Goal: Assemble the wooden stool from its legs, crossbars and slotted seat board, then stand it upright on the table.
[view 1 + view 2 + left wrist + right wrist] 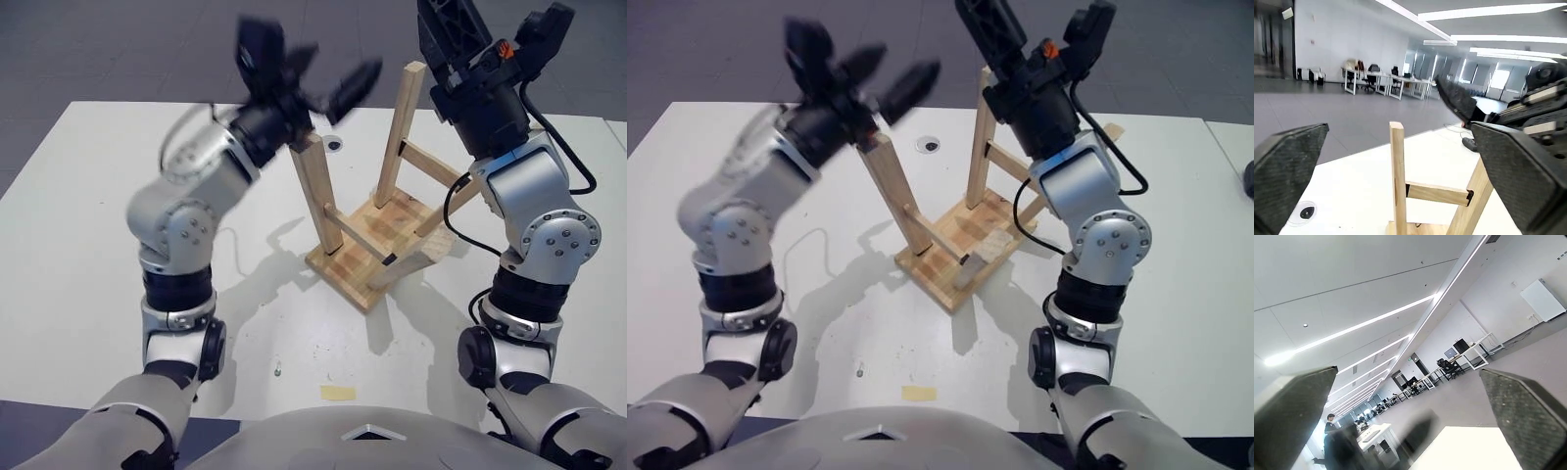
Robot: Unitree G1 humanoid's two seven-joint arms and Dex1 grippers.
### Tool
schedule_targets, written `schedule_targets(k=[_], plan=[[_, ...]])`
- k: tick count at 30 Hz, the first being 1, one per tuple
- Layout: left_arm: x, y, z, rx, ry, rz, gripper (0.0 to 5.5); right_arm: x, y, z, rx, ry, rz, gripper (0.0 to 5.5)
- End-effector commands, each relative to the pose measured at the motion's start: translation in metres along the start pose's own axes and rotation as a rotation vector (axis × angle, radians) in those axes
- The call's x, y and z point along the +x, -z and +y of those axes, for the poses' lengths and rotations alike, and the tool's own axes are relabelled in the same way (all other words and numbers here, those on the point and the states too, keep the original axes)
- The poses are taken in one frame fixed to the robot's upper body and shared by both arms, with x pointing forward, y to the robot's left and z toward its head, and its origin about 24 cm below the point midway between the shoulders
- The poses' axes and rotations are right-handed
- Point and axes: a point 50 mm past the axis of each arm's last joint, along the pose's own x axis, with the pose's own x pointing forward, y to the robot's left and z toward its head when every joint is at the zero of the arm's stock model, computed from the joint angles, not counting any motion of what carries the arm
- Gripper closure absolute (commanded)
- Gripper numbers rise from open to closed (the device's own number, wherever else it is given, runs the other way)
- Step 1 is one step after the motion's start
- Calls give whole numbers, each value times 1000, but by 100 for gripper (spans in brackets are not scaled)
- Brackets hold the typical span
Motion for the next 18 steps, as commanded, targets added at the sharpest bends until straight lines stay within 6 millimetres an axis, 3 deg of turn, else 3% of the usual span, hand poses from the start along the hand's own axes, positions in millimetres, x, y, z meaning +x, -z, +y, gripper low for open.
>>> schedule_targets(k=[1,7,10,12,15,18], plan=[[-8,62,-5,-63,-15,228,14,-3,6,0,-27,18,41,10],[2,34,-1,-52,-32,111,14,-1,3,0,-11,3,11,10],[6,15,2,-24,-44,45,14,3,-14,5,15,-27,-76,10],[7,-4,9,-8,-72,-18,14,5,-37,8,21,-52,-172,10],[5,-35,23,30,-130,-111,14,-1,-90,14,-9,-81,-373,10],[-5,-59,41,58,-231,-175,14,-13,-130,15,-163,-29,-464,10]])
